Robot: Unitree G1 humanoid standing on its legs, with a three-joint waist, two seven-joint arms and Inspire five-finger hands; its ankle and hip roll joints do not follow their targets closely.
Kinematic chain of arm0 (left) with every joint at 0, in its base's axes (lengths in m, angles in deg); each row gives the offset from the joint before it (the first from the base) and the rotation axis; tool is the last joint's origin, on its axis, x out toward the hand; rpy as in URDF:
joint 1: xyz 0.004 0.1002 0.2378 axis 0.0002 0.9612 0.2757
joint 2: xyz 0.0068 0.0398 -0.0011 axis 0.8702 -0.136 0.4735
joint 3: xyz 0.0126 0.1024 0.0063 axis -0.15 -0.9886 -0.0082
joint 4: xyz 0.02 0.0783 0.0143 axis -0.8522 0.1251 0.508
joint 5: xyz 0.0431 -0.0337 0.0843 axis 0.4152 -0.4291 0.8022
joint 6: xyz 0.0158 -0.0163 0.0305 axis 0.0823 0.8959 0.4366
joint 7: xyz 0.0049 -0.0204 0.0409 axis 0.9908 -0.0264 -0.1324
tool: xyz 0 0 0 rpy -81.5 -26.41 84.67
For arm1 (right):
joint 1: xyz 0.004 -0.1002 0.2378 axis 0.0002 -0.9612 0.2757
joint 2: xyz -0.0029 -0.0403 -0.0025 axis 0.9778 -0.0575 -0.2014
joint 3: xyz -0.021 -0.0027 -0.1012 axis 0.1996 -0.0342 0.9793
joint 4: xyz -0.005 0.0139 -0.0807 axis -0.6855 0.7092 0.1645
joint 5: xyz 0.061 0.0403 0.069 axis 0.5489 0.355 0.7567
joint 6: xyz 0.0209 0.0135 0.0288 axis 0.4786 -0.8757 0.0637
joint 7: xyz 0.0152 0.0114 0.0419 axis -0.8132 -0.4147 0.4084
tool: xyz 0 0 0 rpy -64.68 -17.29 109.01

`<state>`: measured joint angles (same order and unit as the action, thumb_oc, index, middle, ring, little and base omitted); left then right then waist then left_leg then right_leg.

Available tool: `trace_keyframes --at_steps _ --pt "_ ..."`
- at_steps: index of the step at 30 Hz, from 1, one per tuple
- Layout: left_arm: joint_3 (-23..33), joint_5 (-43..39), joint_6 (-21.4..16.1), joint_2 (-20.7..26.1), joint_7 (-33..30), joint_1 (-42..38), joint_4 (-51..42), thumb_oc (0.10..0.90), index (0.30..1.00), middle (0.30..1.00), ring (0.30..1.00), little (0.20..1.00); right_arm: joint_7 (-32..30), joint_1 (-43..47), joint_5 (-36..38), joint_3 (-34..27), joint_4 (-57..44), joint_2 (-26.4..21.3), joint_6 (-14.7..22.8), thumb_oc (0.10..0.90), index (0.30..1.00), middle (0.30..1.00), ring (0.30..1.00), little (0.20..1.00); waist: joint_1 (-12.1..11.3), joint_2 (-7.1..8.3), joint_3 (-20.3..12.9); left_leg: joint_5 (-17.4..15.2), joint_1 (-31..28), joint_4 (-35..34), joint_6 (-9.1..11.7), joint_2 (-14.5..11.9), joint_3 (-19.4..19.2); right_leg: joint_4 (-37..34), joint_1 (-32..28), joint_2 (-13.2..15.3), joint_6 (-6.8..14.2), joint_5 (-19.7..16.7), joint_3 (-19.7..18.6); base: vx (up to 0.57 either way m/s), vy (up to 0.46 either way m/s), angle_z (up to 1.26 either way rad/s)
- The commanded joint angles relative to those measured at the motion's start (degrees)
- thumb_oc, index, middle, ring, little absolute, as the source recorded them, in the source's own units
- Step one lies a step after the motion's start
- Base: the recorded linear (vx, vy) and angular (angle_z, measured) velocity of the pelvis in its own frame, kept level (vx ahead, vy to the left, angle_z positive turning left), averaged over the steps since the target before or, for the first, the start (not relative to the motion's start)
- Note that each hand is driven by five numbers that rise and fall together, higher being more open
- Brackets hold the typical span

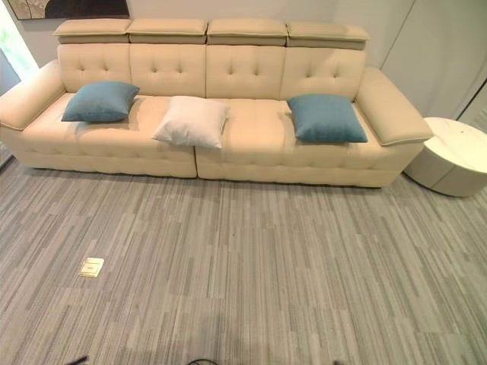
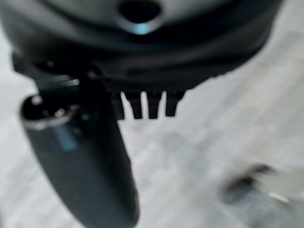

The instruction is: Pick up all the scattered cushions and arrange them neatly on the sofa.

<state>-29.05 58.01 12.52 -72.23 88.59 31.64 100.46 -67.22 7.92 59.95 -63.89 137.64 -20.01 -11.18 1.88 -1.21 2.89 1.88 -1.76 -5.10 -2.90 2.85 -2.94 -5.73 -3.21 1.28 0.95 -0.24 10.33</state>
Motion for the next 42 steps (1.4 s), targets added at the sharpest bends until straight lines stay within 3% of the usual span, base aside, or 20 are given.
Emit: trace_keyframes --at_steps 1,6,8,9,11,16,17,21,23,25,28,31,35,36,37,38,39,40,41,42 --pt "-1.12 1.57 -2.34 0.56 -3.34 -0.57 -1.05 0.800 0.900 0.900 0.900 0.900 -1.54 -0.72 1.80 1.39 1.13 -2.46 2.94 0.800 0.900 0.900 0.900 0.900 0.52 -0.22 -0.32 -4.37 -0.04 0.10 2.76 -1.14 2.39 0.73 -2.51 3.47 4.60 2.01 -0.45 -0.05 -0.051 -0.01" --pt "-7.60 0.17 -3.70 -3.91 -5.41 -1.55 -7.49 0.800 0.900 0.900 0.900 0.900 -4.08 0.74 3.92 2.03 -2.73 -0.17 4.40 0.800 0.900 0.900 0.900 0.900 1.80 -1.72 3.14 -2.96 2.11 0.10 2.82 -2.02 1.36 4.08 1.07 3.49 4.23 1.22 -0.30 -0.12 -0.059 -0.01" --pt "-9.36 -0.03 -3.67 -5.34 -5.10 -2.16 -6.28 0.800 0.900 0.900 0.900 0.900 -4.62 1.81 3.30 2.62 -3.82 -0.32 4.50 0.800 0.900 0.900 0.900 0.900 2.10 -2.87 4.13 -2.78 3.10 0.10 2.85 -2.86 -0.80 5.92 3.22 3.71 4.59 1.26 0.23 -0.09 -0.058 -0.46" --pt "-10.20 0.18 -3.12 -6.28 -4.62 -2.24 -5.16 0.800 0.900 0.900 0.900 0.900 -4.45 1.66 2.36 3.45 -4.02 0.08 4.38 0.800 0.900 0.900 0.900 0.900 2.51 -3.65 4.40 -2.70 3.39 0.10 3.31 -4.05 -3.59 7.84 4.22 4.36 4.74 1.51 2.69 -0.02 -0.066 -0.74" --pt "-10.70 -0.33 -3.14 -6.47 -4.23 -2.82 -4.88 0.800 0.900 0.900 0.900 0.900 -4.23 1.15 1.69 4.42 -4.32 0.65 4.34 0.800 0.900 0.900 0.900 0.900 2.81 -3.68 4.62 -2.50 3.14 0.10 3.54 -4.62 -4.64 9.32 4.84 4.36 4.51 2.20 2.88 0.05 -0.113 -1.02" --pt "-13.49 1.07 -3.17 -7.78 -3.79 -4.77 -6.01 0.800 0.900 0.900 0.900 0.900 -3.86 -2.68 -4.80 8.70 -2.98 2.21 3.26 0.800 0.900 0.900 0.900 0.900 6.69 -4.19 6.30 -3.09 -1.20 0.72 4.18 -6.41 -6.84 10.00 4.72 1.92 2.35 4.43 -3.19 0.14 -0.183 -0.48" --pt "-14.29 1.59 -3.24 -7.80 -3.85 -4.99 -6.29 0.800 0.900 0.900 0.900 0.900 -4.13 -2.91 -6.41 9.56 -2.72 2.14 3.07 0.800 0.900 0.900 0.900 0.900 7.27 -3.91 7.17 -4.33 -0.32 5.26 4.32 -7.19 -7.68 10.22 4.74 1.50 1.62 4.80 -4.54 0.14 -0.325 -0.46" --pt "-17.19 4.81 -2.61 -6.46 -3.44 -5.91 -7.90 0.800 0.900 0.900 0.900 0.900 -5.07 1.04 -7.78 13.74 -4.60 1.25 3.29 0.800 0.900 0.900 0.900 0.900 4.58 -1.95 9.72 -3.85 6.71 20.92 3.79 -8.44 -3.97 10.30 3.47 0.56 -0.77 5.94 -6.27 0.05 -0.253 -0.57" --pt "-18.57 6.62 -2.30 -6.40 -4.16 -7.43 -7.75 0.800 0.900 0.900 0.900 0.900 -5.52 3.48 -10.85 17.03 -4.96 0.24 2.14 0.800 0.900 0.900 0.900 0.900 2.66 -1.36 10.63 -3.52 13.07 27.58 2.36 -3.95 0.55 10.19 2.96 -0.02 -1.30 6.48 -7.96 0.15 -0.203 -0.33" --pt "-18.26 8.06 -2.21 -6.53 -3.96 -7.65 -6.70 0.800 0.900 0.900 0.900 0.900 -4.33 4.92 -11.69 18.70 -5.49 -0.70 2.26 0.800 0.900 0.900 0.900 0.900 0.91 -1.15 10.17 -5.09 17.30 24.19 1.58 0.33 2.07 8.42 0.93 -0.63 -0.43 7.35 -9.77 0.30 -0.087 -0.53" --pt "-17.67 11.32 -1.14 -6.63 -3.20 -7.30 -4.38 0.800 0.900 0.900 0.900 0.900 -3.34 5.85 -12.13 20.16 -6.64 -0.54 2.18 0.800 0.900 0.900 0.900 0.900 -1.14 -1.48 8.66 0.39 19.78 15.48 2.13 0.34 0.92 6.13 -3.16 -1.67 -0.20 8.45 -11.19 0.40 -0.032 -0.59" --pt "-18.23 15.29 -0.21 -6.80 -2.85 -6.72 -1.80 0.800 0.900 0.900 0.900 0.900 -2.78 7.08 -13.79 22.32 -7.65 -0.02 2.23 0.800 0.900 0.900 0.900 0.900 -3.41 -0.84 8.11 3.48 23.05 5.97 2.93 1.13 2.90 5.11 -6.53 -3.38 -0.35 9.19 -15.30 0.45 0.010 -0.25" --pt "-14.83 15.22 1.09 -5.19 -3.02 -5.03 0.66 0.800 0.900 0.900 0.900 0.900 -1.93 7.16 -14.22 22.19 -7.63 0.40 1.90 0.800 0.900 0.900 0.900 0.900 -5.28 0.70 6.62 5.80 22.79 1.84 2.79 0.56 3.51 5.63 -9.48 -2.74 0.35 9.72 -18.62 0.47 0.088 -0.87" --pt "-12.89 15.53 1.63 -3.93 -2.96 -4.34 2.26 0.800 0.900 0.900 0.900 0.900 -1.07 6.34 -15.49 21.76 -7.70 0.91 1.24 0.800 0.900 0.900 0.900 0.900 -5.94 1.33 4.31 8.05 20.94 2.13 1.67 0.97 3.61 8.76 -10.00 -1.66 1.57 9.85 -18.57 0.76 0.238 -1.01" --pt "-12.77 16.09 1.32 -3.27 -2.72 -3.76 1.89 0.800 0.900 0.900 0.900 0.900 -0.68 5.71 -16.49 21.50 -7.72 1.26 0.85 0.800 0.900 0.900 0.900 0.900 -5.86 2.65 3.54 6.88 18.71 3.72 0.27 2.50 3.34 18.96 -7.90 -0.03 4.31 4.96 -17.61 0.75 0.239 -0.84" --pt "-12.78 16.09 1.32 -3.30 -2.72 -3.77 1.89 0.800 0.900 0.900 0.900 0.900 -0.68 5.71 -16.49 21.49 -7.73 1.24 0.84 0.800 0.900 0.900 0.900 0.900 -5.98 2.47 3.40 6.89 18.93 3.79 0.31 2.28 3.32 18.93 -7.68 -0.21 4.29 4.80 -17.73 0.51 0.181 -0.73" --pt "-12.53 16.17 1.29 -2.94 -3.00 -3.74 1.71 0.800 0.900 0.900 0.900 0.900 -0.45 5.20 -16.51 21.29 -7.50 1.37 0.64 0.800 0.900 0.900 0.900 0.900 -5.41 3.03 3.72 5.64 16.87 4.56 -0.35 3.20 3.15 25.77 -6.18 1.15 7.11 -1.11 -16.53 0.26 0.135 -0.38" --pt "-12.40 15.86 1.32 -2.78 -3.39 -4.16 1.25 0.800 0.900 0.900 0.900 0.900 -0.24 4.82 -16.31 20.93 -7.77 1.42 0.46 0.800 0.900 0.900 0.900 0.900 -5.05 2.50 4.20 4.41 14.13 4.79 -1.10 3.30 3.23 33.20 -3.26 2.73 9.04 -7.78 -14.60 0.40 0.248 -0.06" --pt "-12.61 15.39 1.35 -2.71 -3.81 -4.72 0.48 0.800 0.900 0.900 0.900 0.900 -0.34 4.65 -16.02 20.70 -8.03 1.48 0.37 0.800 0.900 0.900 0.900 0.900 -4.41 1.42 4.55 3.39 11.52 4.55 -2.24 3.44 3.56 39.92 -0.34 4.40 8.53 -12.46 -11.90 0.55 0.380 0.16" --pt "-13.04 15.03 1.17 -2.29 -4.14 -6.03 -0.90 0.800 0.900 0.900 0.900 0.900 -0.85 4.79 -16.52 21.21 -9.24 2.14 0.61 0.800 0.900 0.900 0.900 0.900 -3.31 -0.79 5.26 1.96 5.59 2.08 -3.64 2.81 6.01 49.16 5.92 5.72 6.30 -12.99 -7.16 0.59 0.356 0.20"
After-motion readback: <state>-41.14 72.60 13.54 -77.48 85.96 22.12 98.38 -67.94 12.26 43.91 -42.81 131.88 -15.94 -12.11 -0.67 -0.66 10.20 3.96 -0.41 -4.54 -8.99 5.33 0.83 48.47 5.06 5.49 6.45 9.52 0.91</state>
